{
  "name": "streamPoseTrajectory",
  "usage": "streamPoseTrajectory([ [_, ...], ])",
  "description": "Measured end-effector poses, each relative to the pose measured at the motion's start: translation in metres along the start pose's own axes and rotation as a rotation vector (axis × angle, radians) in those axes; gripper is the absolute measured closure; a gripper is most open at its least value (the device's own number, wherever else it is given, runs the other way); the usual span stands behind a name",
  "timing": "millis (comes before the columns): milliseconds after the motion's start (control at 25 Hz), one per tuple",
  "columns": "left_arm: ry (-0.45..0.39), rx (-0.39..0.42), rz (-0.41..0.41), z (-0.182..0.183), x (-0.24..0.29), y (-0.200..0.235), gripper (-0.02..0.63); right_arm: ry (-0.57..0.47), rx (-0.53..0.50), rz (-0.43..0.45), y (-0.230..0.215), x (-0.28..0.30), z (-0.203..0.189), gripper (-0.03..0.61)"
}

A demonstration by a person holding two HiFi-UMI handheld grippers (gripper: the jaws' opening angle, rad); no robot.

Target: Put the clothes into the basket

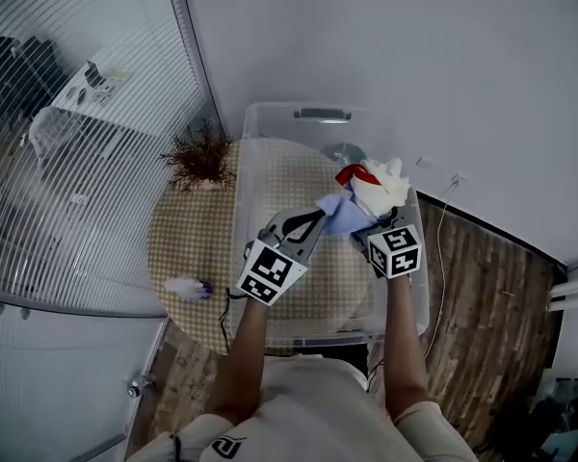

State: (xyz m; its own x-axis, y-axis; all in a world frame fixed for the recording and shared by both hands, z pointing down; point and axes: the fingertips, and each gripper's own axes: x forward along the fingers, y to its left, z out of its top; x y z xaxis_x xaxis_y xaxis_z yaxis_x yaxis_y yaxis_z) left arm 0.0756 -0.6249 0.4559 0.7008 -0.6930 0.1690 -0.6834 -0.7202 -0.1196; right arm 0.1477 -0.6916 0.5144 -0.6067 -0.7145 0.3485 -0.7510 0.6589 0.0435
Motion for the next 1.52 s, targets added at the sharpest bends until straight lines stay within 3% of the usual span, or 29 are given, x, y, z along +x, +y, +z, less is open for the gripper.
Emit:
streamPoseTrajectory([
  [160,-0.012,0.005,-0.007,0.006,-0.003,-0.002,0.603,0.124,-0.060,0.021,-0.002,0.033,-0.007,0.156],
  [320,-0.024,0.024,0.011,0.015,-0.007,0.002,0.603,0.194,-0.112,0.122,0.003,0.066,-0.016,0.156],
  [560,0.001,0.036,0.069,0.010,-0.018,0.018,0.603,0.473,-0.258,0.273,0.017,0.097,-0.077,0.156],
  [680,-0.007,0.036,0.095,0.016,-0.025,0.026,0.603,0.550,-0.297,0.345,0.034,0.105,-0.101,0.156],
  [920,-0.024,0.035,0.111,0.024,-0.030,0.037,0.603,0.567,-0.338,0.409,0.059,0.115,-0.101,0.134],
  [1080,-0.048,0.039,0.123,0.028,-0.036,0.041,0.603,0.551,-0.359,0.390,0.058,0.117,-0.092,0.075],
  [1200,-0.091,0.028,0.132,0.035,-0.040,0.041,0.603,0.519,-0.347,0.381,0.058,0.111,-0.087,0.074],
  [1520,-0.114,0.046,0.110,0.046,-0.036,0.038,0.603,0.425,-0.333,0.363,0.055,0.102,-0.069,0.075],
])
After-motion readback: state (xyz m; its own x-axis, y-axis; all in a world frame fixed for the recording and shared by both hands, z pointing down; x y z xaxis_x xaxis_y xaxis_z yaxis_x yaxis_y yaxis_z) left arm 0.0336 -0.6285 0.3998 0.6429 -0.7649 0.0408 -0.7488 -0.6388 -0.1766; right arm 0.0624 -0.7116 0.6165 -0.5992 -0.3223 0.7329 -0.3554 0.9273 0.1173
